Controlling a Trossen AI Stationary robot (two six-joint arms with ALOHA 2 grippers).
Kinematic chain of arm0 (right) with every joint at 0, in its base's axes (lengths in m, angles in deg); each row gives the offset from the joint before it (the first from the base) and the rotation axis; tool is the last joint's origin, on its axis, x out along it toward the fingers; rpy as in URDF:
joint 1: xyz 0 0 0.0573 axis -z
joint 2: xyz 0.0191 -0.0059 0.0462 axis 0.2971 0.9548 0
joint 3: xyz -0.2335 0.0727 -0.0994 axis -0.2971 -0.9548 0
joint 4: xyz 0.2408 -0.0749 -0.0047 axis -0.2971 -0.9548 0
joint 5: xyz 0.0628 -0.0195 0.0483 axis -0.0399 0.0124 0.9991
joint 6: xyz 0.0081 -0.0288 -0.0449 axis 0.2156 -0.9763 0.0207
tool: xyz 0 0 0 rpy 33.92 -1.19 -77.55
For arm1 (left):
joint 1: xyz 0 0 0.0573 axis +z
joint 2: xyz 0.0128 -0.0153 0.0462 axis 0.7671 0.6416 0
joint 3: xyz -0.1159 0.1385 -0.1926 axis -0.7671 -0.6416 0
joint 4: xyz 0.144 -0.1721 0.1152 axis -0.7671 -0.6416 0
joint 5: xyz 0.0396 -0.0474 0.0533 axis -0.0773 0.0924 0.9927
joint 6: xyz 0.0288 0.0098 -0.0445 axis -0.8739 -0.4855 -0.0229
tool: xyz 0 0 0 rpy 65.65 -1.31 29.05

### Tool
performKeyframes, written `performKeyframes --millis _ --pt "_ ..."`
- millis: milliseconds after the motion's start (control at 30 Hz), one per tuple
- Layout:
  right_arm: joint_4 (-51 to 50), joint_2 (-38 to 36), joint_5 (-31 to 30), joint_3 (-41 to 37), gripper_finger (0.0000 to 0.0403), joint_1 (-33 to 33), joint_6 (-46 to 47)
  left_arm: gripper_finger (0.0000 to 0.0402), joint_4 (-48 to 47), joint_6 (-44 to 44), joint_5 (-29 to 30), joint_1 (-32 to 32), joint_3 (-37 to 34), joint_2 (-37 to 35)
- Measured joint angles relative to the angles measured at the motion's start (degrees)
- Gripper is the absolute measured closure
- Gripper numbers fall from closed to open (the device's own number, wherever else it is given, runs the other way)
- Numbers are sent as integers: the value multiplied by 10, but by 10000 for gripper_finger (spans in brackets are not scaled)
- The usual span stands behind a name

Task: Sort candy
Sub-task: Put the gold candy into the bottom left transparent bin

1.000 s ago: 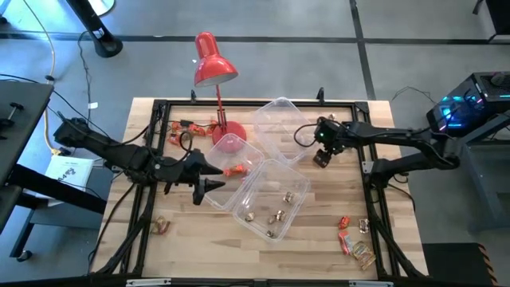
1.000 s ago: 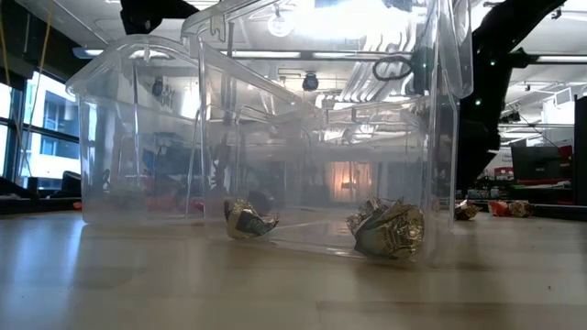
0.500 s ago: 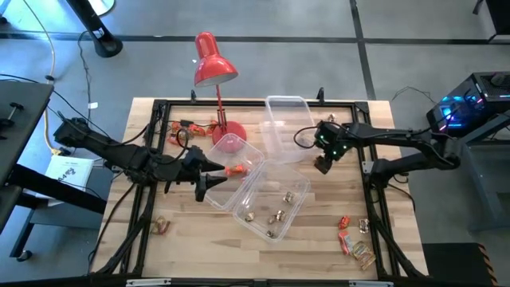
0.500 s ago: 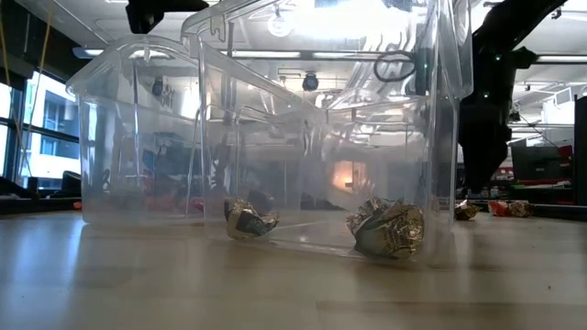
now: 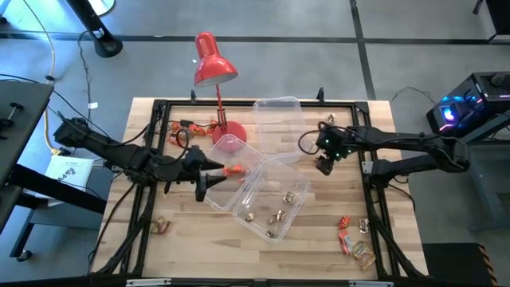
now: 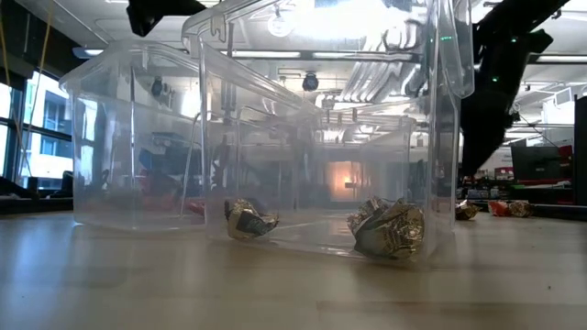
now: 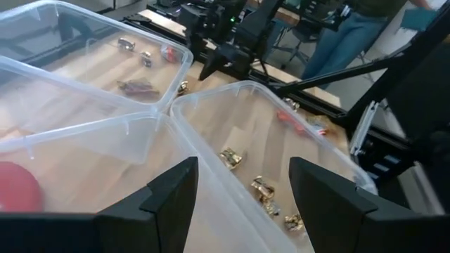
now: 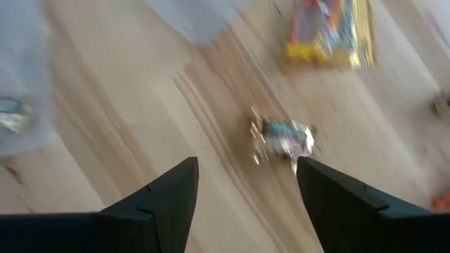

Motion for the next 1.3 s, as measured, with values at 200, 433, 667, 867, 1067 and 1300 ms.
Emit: performKeyframes --millis 200,433,667,867,1067,1300 --pt "-17 18 -36 0 167 0 87 186 -8 -25 37 1 0 0" --pt "-3 41 -70 0 167 0 127 186 3 -64 59 1 0 0" --pt "14 58 -71 0 167 0 124 186 3 -64 59 0 0 -1" --pt "34 93 -56 0 167 1 124 186 5 -65 59 0 0 -8" --pt "74 145 -43 -1 167 1 132 186 13 -65 59 0 0 -13" --pt "113 197 -86 -1 167 6 154 186 37 -65 58 0 0 -16"
